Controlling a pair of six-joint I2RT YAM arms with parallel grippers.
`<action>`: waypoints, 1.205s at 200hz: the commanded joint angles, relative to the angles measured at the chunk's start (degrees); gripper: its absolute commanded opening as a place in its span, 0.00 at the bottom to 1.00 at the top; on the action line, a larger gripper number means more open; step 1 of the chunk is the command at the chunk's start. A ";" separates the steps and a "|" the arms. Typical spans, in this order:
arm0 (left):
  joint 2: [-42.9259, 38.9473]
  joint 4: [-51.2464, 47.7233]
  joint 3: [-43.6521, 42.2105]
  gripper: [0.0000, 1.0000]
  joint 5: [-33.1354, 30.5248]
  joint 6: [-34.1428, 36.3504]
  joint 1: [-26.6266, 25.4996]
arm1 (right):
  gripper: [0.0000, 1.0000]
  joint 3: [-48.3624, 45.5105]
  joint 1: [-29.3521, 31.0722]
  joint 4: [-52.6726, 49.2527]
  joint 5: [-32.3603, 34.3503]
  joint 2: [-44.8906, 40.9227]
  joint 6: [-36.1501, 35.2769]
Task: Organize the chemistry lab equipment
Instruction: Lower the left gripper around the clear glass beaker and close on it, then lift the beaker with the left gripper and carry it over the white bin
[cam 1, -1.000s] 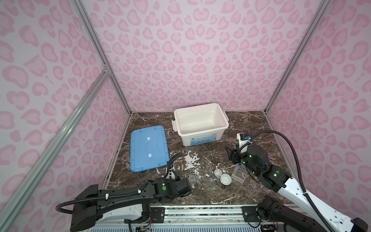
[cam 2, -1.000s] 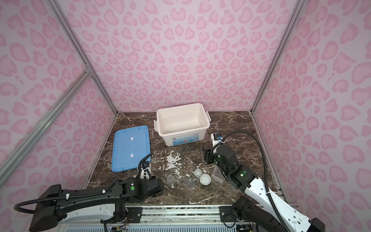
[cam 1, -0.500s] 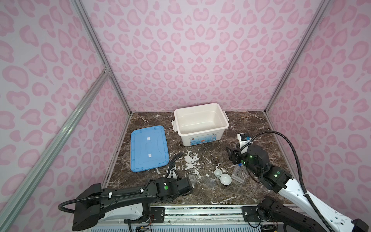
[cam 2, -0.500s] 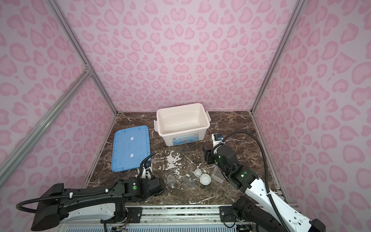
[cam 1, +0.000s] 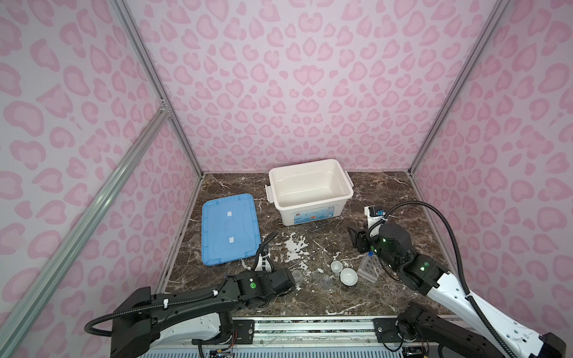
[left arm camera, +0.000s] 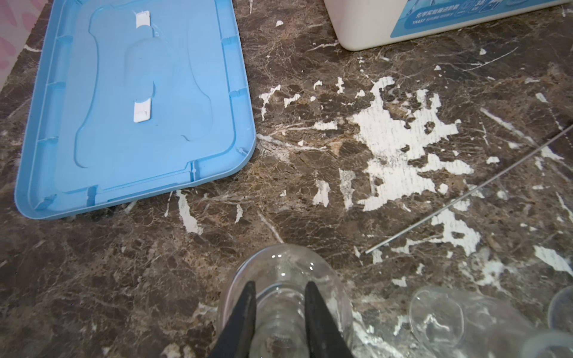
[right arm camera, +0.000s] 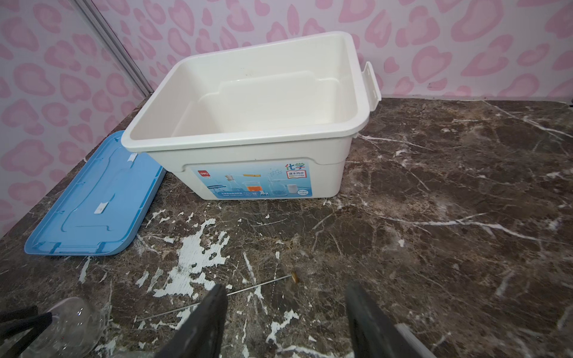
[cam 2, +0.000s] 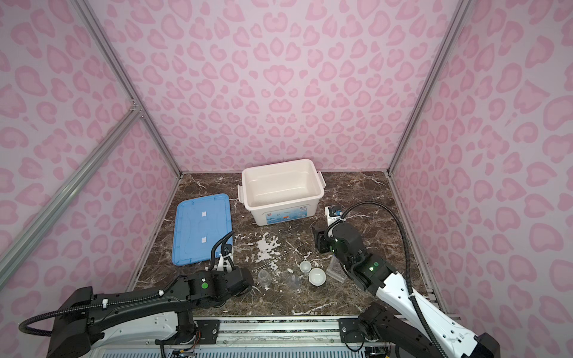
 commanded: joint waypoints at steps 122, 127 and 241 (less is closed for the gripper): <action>1.65 14.52 6.43 0.14 1.95 21.90 10.43 | 0.63 2.99 -0.01 2.37 0.72 5.13 -1.01; 1.65 14.53 6.82 0.14 2.25 22.70 10.90 | 0.63 3.21 -0.06 2.37 0.80 5.31 -1.14; 1.17 15.19 21.79 0.12 14.38 43.80 23.12 | 0.62 7.44 -5.62 5.74 -4.98 12.23 -3.18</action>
